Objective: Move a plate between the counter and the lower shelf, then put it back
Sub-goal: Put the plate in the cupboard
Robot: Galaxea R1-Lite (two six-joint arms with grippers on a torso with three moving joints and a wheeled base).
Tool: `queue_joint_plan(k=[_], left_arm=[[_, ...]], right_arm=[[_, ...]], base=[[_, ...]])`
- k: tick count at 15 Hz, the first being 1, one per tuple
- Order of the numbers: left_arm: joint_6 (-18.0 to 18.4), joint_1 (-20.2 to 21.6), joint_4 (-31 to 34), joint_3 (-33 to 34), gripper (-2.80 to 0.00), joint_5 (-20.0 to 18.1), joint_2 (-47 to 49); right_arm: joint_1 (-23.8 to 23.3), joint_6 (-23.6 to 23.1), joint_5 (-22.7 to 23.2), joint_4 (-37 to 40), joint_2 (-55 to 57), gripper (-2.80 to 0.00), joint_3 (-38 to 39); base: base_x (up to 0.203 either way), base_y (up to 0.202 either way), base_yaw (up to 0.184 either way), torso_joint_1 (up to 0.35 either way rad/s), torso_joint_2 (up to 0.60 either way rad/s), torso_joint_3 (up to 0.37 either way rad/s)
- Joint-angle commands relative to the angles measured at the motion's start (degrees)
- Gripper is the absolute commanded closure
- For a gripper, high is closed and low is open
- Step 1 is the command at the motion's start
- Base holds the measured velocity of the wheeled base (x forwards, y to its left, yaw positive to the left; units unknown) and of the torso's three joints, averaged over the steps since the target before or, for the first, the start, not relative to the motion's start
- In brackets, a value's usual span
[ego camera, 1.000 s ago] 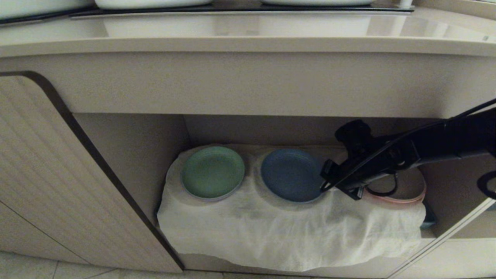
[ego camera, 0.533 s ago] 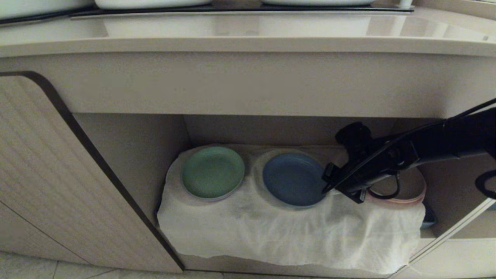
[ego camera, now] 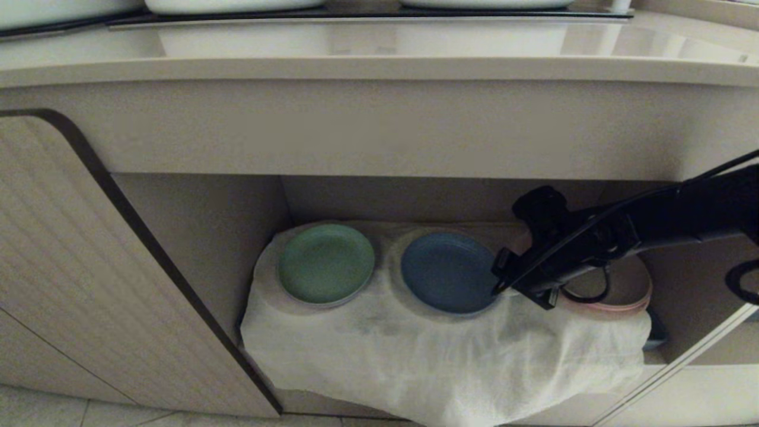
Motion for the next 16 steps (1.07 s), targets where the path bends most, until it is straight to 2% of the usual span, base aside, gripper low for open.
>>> queue_joint_plan(k=[1,7,8,9,16], left_arm=[[0.0,0.0,0.0,0.0,0.00,0.0,0.0],[0.0,0.0,0.0,0.0,0.00,0.0,0.0],[0.0,0.0,0.0,0.0,0.00,0.0,0.0],[-0.1,0.0,0.0,0.0,0.00,0.0,0.0],[0.0,0.0,0.0,0.0,0.00,0.0,0.0]], right_arm=[[0.0,0.1,0.0,0.3,0.2,0.00,-0.5],[0.1,0.0,0.0,0.5,0.2,0.00,-0.8],[0.1,0.0,0.0,0.6,0.3,-0.20,-0.8],[0.1,-0.1,0.0,0.7,0.3,-2.80,-0.7],[0.2,-0.2,-0.1,0.9,0.5,-2.80,-0.4]], base=[[0.000,0.000,0.000,0.000,0.00,0.000],[0.000,0.000,0.000,0.000,0.00,0.000],[0.000,0.000,0.000,0.000,0.00,0.000],[0.000,0.000,0.000,0.000,0.00,0.000],[0.000,0.000,0.000,0.000,0.00,0.000]])
